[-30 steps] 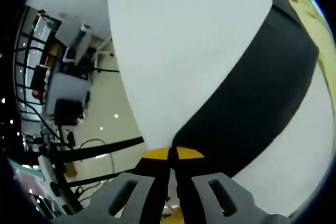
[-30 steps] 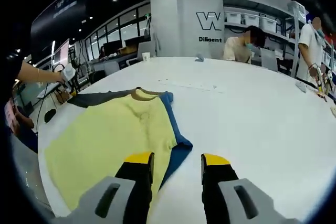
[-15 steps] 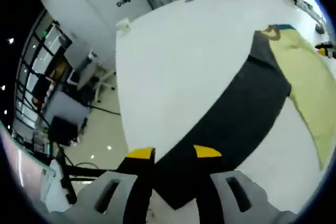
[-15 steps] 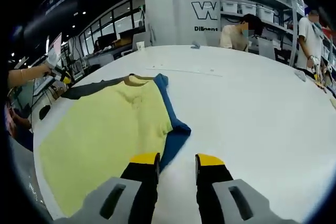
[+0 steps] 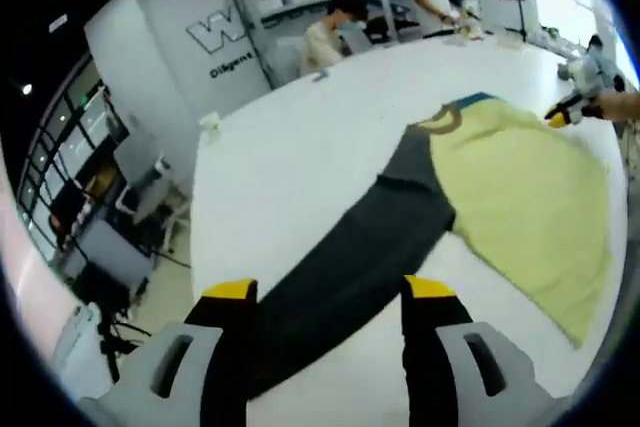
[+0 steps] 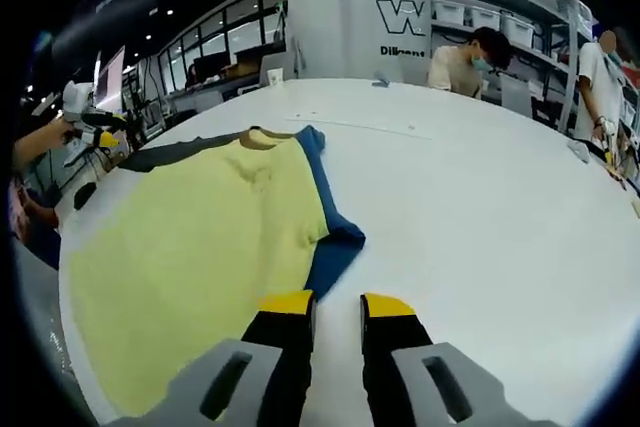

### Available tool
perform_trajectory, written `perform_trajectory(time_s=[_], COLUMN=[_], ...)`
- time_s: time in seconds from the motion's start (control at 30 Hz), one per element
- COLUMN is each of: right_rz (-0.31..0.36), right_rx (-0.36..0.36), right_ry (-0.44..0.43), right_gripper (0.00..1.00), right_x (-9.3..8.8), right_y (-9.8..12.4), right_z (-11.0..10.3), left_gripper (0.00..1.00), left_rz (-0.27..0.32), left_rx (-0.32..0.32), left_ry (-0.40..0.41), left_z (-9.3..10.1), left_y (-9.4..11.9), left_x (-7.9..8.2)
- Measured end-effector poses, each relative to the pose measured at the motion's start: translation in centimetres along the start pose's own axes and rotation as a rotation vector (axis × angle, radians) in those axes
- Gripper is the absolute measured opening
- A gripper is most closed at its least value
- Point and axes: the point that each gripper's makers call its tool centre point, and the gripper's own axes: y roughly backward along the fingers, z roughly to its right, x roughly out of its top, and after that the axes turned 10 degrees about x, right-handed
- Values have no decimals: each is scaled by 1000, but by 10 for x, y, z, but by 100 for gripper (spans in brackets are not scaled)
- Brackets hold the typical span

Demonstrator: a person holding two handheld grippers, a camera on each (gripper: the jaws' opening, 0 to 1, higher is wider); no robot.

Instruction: Fold the garment on the visible template until the final outline fits inside the template.

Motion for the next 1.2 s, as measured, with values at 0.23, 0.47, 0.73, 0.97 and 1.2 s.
perform_trajectory(time_s=[0.23, 0.47, 0.73, 0.97, 1.2], right_rz=[-10, -17, -64, -77, -54], right_rx=[50, 62, 69, 47, 32], right_ry=[43, 60, 164, 232, 270], right_gripper=[11, 6, 0, 0, 0], right_x=[0, 0, 2, 17, 43], right_y=[-11, -13, -19, -9, -1], right_z=[-10, -12, -13, -11, -10], left_gripper=[68, 73, 66, 73, 78], left_rz=[153, 199, 170, 163, 172], left_rx=[-50, -119, -136, -206, -223], left_ry=[91, 118, 142, 159, 175], left_z=[63, 118, 152, 194, 199], left_y=[26, 43, 42, 43, 47], left_x=[33, 47, 42, 48, 47])
